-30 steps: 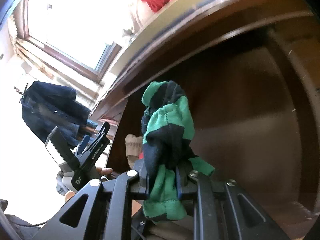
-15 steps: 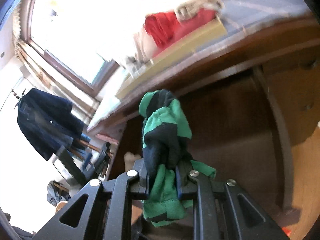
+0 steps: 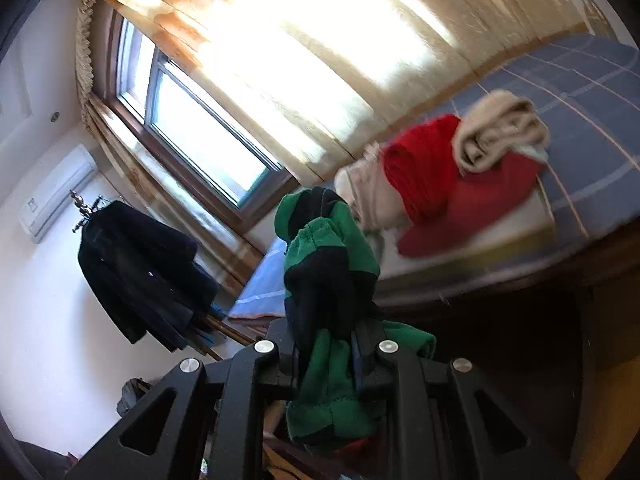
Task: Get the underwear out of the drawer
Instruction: 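Carry the striped underwear with the right gripper over the yellow tray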
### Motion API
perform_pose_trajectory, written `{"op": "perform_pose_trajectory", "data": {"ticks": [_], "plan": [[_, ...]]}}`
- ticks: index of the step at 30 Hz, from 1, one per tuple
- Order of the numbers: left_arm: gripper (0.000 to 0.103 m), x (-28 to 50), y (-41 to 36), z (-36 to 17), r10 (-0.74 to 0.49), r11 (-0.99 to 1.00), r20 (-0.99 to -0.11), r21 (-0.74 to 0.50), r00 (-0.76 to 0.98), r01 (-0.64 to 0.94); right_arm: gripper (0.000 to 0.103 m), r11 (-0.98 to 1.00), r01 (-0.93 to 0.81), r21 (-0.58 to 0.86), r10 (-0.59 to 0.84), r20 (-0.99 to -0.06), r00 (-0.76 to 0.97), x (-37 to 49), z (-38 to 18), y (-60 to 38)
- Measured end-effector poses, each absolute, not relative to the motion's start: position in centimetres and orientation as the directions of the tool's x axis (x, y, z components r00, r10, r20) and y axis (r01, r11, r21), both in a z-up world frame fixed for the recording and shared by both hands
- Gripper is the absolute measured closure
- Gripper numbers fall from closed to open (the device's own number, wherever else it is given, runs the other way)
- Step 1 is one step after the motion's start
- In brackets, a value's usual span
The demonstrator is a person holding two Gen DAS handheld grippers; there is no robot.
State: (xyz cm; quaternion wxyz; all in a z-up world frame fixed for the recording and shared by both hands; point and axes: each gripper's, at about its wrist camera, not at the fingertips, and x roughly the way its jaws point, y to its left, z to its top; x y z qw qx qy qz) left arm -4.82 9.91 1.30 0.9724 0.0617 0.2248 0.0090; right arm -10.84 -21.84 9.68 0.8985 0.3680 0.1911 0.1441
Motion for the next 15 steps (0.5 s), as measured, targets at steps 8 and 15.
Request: {"op": "perform_pose_trajectory", "data": {"ticks": [8,15], "plan": [[0.0,-4.6,8.4,0.4,0.008,0.99,-0.487,0.124,0.873,0.06,0.083,0.735,-0.164,0.658,0.375,-0.193,0.907,-7.2,13.1,-21.2],[0.0,-4.7,8.4,0.5,0.011,0.992,-0.477,0.118,0.879,0.051,0.083,0.807,-0.154,0.57,0.352,-0.256,0.9,-1.1,11.6,-20.8]]}}
